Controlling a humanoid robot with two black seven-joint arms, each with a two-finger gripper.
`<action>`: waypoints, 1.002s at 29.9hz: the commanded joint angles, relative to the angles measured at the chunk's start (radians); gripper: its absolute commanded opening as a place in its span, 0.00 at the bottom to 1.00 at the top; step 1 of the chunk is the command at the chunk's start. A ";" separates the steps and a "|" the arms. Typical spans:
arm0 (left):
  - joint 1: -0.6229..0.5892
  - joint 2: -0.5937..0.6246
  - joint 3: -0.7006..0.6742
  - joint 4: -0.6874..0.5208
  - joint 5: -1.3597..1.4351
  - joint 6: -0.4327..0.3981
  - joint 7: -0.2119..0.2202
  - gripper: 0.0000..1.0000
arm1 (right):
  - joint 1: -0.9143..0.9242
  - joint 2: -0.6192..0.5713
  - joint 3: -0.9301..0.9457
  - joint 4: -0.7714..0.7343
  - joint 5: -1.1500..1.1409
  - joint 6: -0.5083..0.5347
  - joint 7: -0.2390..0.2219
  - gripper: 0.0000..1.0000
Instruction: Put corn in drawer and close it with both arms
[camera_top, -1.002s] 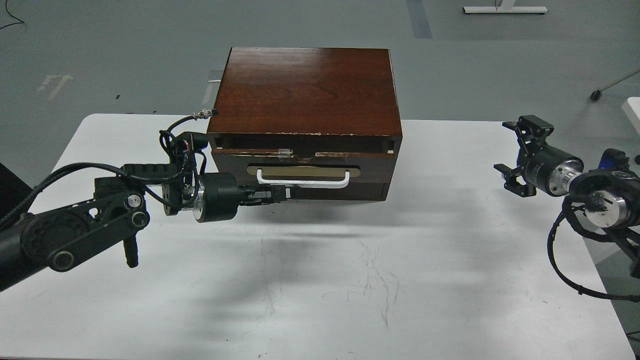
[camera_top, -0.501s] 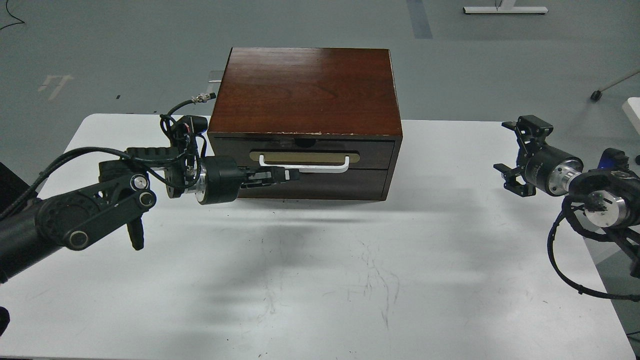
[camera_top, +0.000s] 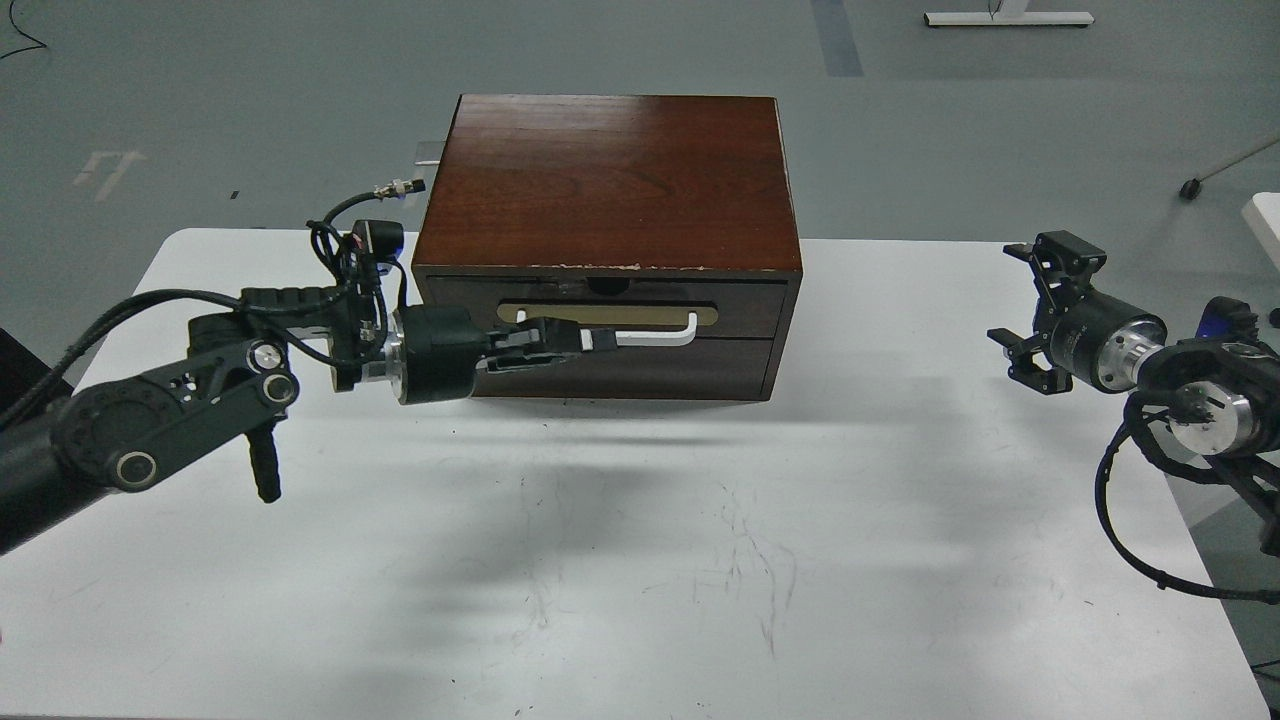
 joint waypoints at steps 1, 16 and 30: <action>0.000 0.073 -0.004 -0.069 -0.136 0.000 -0.006 0.97 | -0.002 0.000 -0.002 0.000 0.000 0.001 0.000 0.99; 0.011 0.022 -0.261 0.456 -0.675 0.000 0.101 0.98 | 0.044 0.011 0.049 0.003 0.005 0.001 0.233 0.99; 0.120 -0.068 -0.257 0.681 -0.764 0.000 0.280 0.98 | 0.046 0.192 0.179 0.005 0.032 -0.004 0.256 1.00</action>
